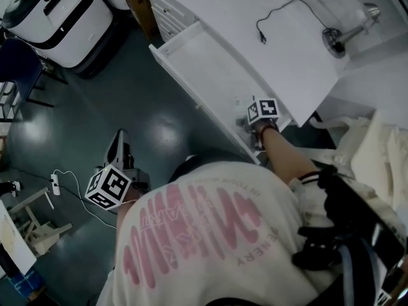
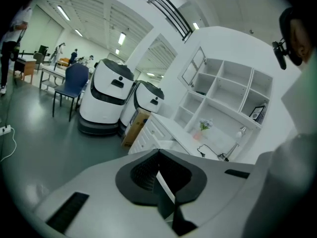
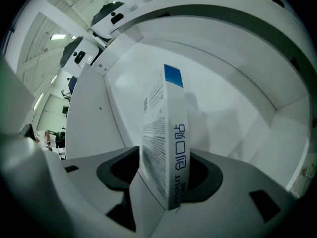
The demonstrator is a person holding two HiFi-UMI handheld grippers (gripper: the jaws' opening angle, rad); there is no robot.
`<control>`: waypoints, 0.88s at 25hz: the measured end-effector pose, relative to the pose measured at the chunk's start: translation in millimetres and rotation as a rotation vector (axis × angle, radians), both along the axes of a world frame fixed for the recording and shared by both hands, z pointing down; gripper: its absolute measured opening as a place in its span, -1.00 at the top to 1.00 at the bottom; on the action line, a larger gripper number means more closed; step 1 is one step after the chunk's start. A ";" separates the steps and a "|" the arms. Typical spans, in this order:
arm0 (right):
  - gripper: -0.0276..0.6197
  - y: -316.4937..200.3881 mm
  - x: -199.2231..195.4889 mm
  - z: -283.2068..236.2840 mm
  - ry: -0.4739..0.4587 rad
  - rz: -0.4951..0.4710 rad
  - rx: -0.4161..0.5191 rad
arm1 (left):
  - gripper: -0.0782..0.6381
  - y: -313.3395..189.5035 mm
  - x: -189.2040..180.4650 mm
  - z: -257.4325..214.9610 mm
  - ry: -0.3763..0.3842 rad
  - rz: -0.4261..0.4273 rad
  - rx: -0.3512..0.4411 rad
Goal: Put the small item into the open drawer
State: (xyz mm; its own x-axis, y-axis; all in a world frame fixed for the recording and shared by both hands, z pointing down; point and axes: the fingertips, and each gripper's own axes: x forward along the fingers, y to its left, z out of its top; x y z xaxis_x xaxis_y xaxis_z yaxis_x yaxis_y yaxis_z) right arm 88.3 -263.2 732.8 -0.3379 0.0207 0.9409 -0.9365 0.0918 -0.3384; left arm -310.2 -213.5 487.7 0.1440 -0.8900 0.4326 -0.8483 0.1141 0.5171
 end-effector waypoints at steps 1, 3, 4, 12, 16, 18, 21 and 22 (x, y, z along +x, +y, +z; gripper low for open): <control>0.11 -1.1 0.3 1.3 0.004 -0.008 0.002 | 0.70 4.2 0.9 0.5 -0.001 -0.007 -0.005; 0.06 -3.7 0.9 2.9 0.012 -0.020 0.009 | 0.70 12.9 2.7 0.8 -0.004 -0.020 -0.014; 0.05 -4.6 0.8 3.5 0.014 -0.023 0.011 | 0.70 17.4 2.7 0.6 -0.006 -0.028 -0.017; -0.02 -6.7 -1.0 5.0 0.009 -0.037 0.029 | 0.70 43.0 -1.4 -6.1 -0.028 -0.092 -0.014; -0.07 -12.6 0.5 0.5 0.004 -0.022 0.071 | 0.70 51.3 0.4 -8.1 -0.032 -0.107 -0.011; -0.09 -14.3 1.9 -1.3 0.009 -0.022 0.083 | 0.70 54.7 -0.2 -9.3 -0.034 -0.114 -0.009; -0.11 -19.8 8.1 -2.6 0.045 -0.044 0.114 | 0.70 57.5 -0.8 -12.1 -0.040 -0.120 -0.003; -0.12 -21.7 10.0 -3.2 0.055 -0.051 0.124 | 0.70 58.0 -1.1 -12.9 -0.042 -0.122 -0.001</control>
